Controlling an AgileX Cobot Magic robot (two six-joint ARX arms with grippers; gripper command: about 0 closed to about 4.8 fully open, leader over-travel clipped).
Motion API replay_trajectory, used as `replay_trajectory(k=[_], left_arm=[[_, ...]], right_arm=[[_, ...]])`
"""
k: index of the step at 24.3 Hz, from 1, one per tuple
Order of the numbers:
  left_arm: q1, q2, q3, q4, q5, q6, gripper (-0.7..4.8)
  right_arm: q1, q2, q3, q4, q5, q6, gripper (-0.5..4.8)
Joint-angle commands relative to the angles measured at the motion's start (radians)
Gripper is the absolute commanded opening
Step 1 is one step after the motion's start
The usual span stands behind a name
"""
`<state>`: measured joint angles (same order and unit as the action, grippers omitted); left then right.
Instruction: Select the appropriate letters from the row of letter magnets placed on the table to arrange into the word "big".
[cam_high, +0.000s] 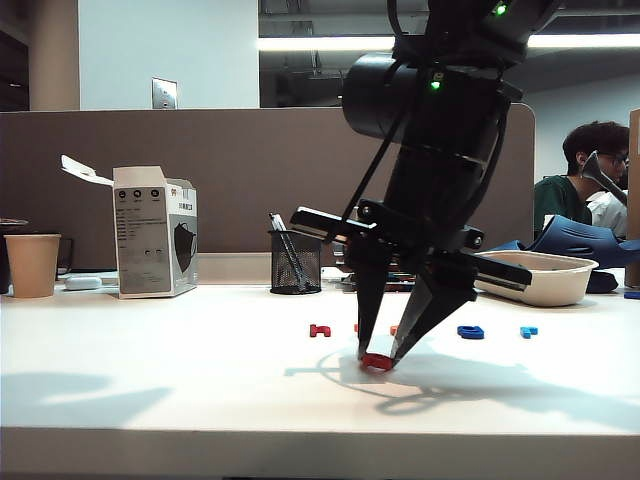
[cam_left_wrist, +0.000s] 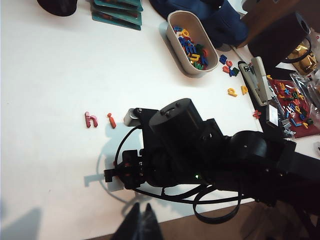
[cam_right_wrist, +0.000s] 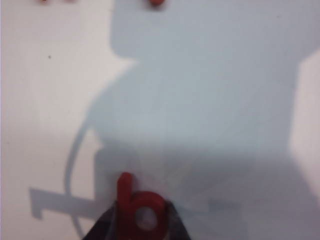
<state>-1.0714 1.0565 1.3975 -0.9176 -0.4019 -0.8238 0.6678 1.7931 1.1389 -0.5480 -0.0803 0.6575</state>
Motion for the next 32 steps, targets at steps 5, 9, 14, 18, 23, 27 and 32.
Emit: replay_trajectory(k=[5,9,14,18,23,27,32], left_arm=[[0.001,-0.002,0.003,0.006,-0.004,0.004,-0.05],[0.001,-0.002,0.003,0.006,-0.004,0.004,-0.05],[0.002,-0.002,0.003,0.006,-0.004,0.004,-0.05],[0.001,-0.002,0.003,0.006,-0.004,0.004,-0.05],[0.001,-0.002,0.003,0.006,-0.004,0.004,-0.05],[0.002,-0.002,0.003,0.006,-0.004,0.004,-0.05],[0.002,-0.002,0.003,0.006,-0.004,0.004,-0.05]], right_arm=[[0.000,0.008,-0.003,-0.018,0.000,0.005,1.30],[-0.001,0.008,-0.002,-0.023,-0.001,0.005,1.72],[-0.001,0.008,-0.001,-0.024,-0.011,0.005,2.14],[-0.001,0.008,0.000,-0.024,-0.034,0.005,2.46],[-0.001,0.005,0.006,-0.019,-0.062,0.004,2.46],[-0.003,-0.003,0.006,-0.020,-0.072,0.004,2.47],[-0.015,-0.016,0.058,-0.026,-0.079,-0.011,2.47]])
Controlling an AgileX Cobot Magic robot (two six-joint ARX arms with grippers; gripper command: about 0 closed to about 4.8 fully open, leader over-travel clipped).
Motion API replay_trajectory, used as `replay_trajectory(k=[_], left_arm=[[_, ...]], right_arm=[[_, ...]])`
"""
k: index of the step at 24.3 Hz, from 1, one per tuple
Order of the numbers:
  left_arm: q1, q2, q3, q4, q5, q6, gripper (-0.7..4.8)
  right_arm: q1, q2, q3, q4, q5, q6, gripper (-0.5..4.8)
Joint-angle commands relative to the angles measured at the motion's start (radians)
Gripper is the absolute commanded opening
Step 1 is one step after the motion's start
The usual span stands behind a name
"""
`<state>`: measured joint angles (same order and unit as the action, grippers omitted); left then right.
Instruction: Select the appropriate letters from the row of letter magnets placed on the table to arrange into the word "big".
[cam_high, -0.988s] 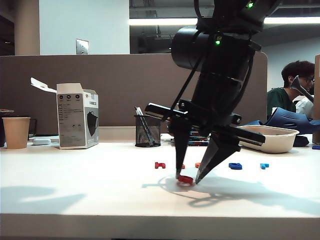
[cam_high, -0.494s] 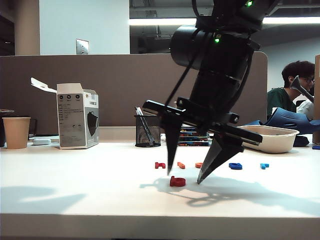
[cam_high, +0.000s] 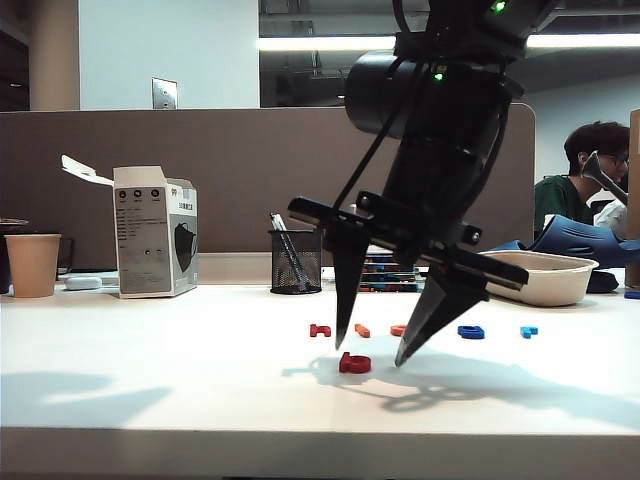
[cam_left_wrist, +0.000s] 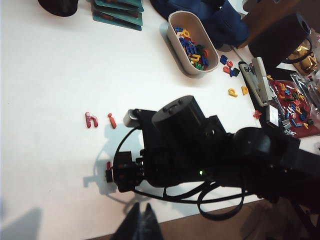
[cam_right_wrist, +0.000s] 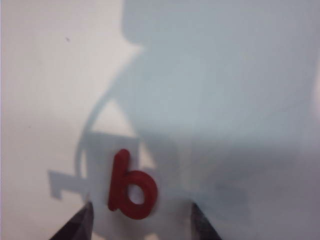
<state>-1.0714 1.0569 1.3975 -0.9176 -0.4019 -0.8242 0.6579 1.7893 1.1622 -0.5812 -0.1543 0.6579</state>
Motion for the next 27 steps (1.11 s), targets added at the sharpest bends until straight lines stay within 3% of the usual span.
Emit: replay_trajectory(k=[1,6,12,27], left_arm=[[0.001,-0.002,0.003,0.006,-0.004,0.005,-0.05],[0.001,-0.002,0.003,0.006,-0.004,0.005,-0.05],[0.002,-0.002,0.003,0.006,-0.004,0.005,-0.05],[0.001,-0.002,0.003,0.006,-0.004,0.005,-0.05]], right_arm=[[-0.006,-0.013,0.051,0.006,-0.001,-0.021,2.47],[-0.018,-0.013,0.127,0.011,0.001,-0.084,2.47],[-0.044,-0.011,0.175,0.009,0.137,-0.164,2.47],[-0.098,0.151,0.253,0.088,0.089,-0.349,2.47]])
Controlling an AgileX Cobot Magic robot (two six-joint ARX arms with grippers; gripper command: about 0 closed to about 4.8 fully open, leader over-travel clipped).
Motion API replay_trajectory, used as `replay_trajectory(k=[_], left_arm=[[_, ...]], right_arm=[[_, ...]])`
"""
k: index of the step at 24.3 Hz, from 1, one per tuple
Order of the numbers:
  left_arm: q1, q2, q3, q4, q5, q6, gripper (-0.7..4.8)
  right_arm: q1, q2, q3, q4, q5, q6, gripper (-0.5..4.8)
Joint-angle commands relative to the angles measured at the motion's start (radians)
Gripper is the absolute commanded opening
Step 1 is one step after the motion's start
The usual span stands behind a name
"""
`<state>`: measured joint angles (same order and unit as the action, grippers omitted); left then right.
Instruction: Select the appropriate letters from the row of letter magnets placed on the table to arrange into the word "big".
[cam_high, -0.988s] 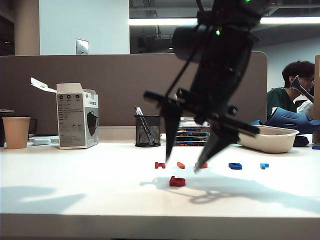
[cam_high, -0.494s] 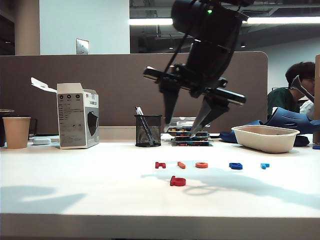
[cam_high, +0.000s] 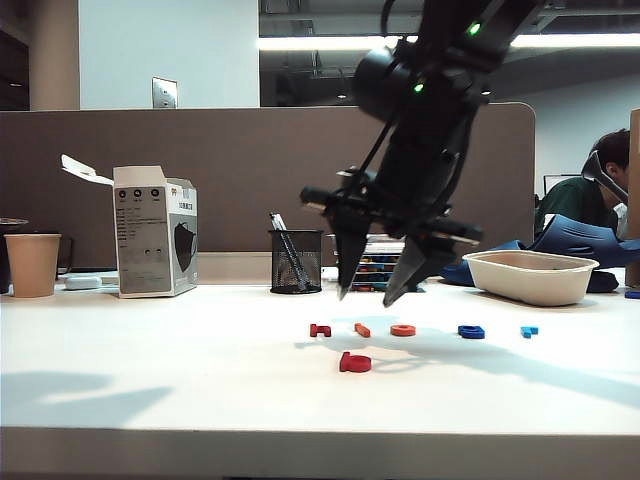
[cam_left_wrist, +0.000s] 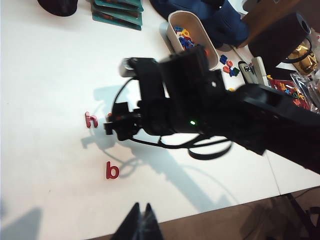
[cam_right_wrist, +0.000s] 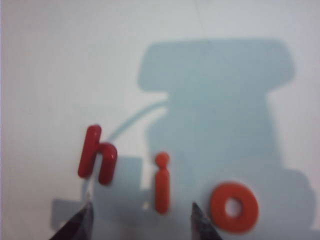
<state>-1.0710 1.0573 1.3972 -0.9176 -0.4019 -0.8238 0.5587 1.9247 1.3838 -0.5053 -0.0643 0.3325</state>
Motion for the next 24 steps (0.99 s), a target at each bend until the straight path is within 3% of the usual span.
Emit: replay_trajectory(k=[1,10,24], left_arm=[[0.001,-0.002,0.003,0.006,-0.004,0.004,-0.05],[0.001,-0.003,0.003,0.006,-0.005,0.004,-0.05],[0.001,-0.003,0.003,0.006,-0.005,0.004,-0.05]], right_arm=[[0.002,0.024,0.042,0.008,-0.001,-0.025,2.47],[0.002,0.049,0.066,-0.010,0.010,-0.067,2.07],[0.002,0.092,0.066,-0.026,0.011,-0.076,2.07]])
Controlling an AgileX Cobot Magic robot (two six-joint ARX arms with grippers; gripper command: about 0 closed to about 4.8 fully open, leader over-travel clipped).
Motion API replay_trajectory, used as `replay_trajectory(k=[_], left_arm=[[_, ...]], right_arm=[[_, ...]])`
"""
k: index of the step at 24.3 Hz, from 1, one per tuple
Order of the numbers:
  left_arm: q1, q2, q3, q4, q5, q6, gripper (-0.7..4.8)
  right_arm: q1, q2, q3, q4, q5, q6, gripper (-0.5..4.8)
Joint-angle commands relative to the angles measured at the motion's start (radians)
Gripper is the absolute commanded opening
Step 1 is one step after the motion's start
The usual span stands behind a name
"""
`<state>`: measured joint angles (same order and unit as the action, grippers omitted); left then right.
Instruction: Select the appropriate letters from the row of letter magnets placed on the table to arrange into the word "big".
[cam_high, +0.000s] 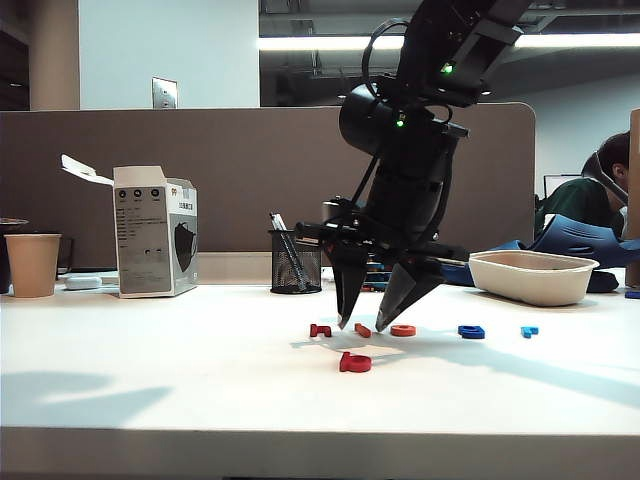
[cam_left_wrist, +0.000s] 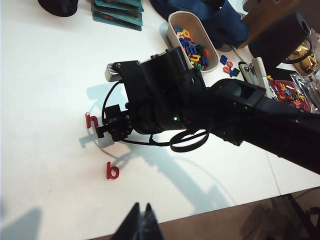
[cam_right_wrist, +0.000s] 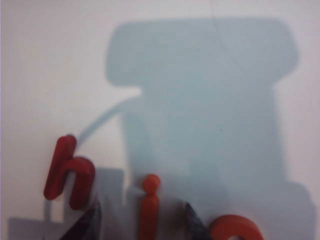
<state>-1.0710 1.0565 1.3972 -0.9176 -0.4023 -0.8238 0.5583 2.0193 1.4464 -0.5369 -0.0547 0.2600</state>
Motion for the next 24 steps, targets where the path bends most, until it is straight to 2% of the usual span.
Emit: replay_trajectory(k=[1,4,5,10,14,18,20,24], left_arm=[[0.001,-0.002,0.003,0.006,-0.004,0.004,-0.05],[0.001,-0.002,0.003,0.006,-0.004,0.004,-0.05],[0.001,-0.002,0.003,0.006,-0.004,0.004,-0.05],[0.001,-0.002,0.003,0.006,-0.004,0.004,-0.05],[0.001,-0.002,0.003,0.006,-0.004,0.004,-0.05],[0.001,-0.002,0.003,0.006,-0.004,0.004,-0.05],[0.001,-0.002,0.003,0.006,-0.004,0.004,-0.05],[0.001,-0.002,0.003,0.006,-0.004,0.004,-0.05]], right_arm=[[0.002,-0.002,0.003,0.004,0.000,-0.004,2.07],[0.003,0.003,0.003,-0.010,0.000,-0.004,1.87],[0.003,0.011,0.003,-0.016,0.000,-0.004,1.55],[0.004,0.026,0.003,-0.046,0.001,-0.004,1.36],[0.004,0.026,0.003,-0.051,0.000,-0.004,0.40],[0.004,0.026,0.003,-0.050,0.000,-0.003,0.38],[0.004,0.026,0.003,-0.051,0.000,-0.003,-0.04],[0.004,0.007,0.003,-0.063,-0.018,-0.002,-0.08]])
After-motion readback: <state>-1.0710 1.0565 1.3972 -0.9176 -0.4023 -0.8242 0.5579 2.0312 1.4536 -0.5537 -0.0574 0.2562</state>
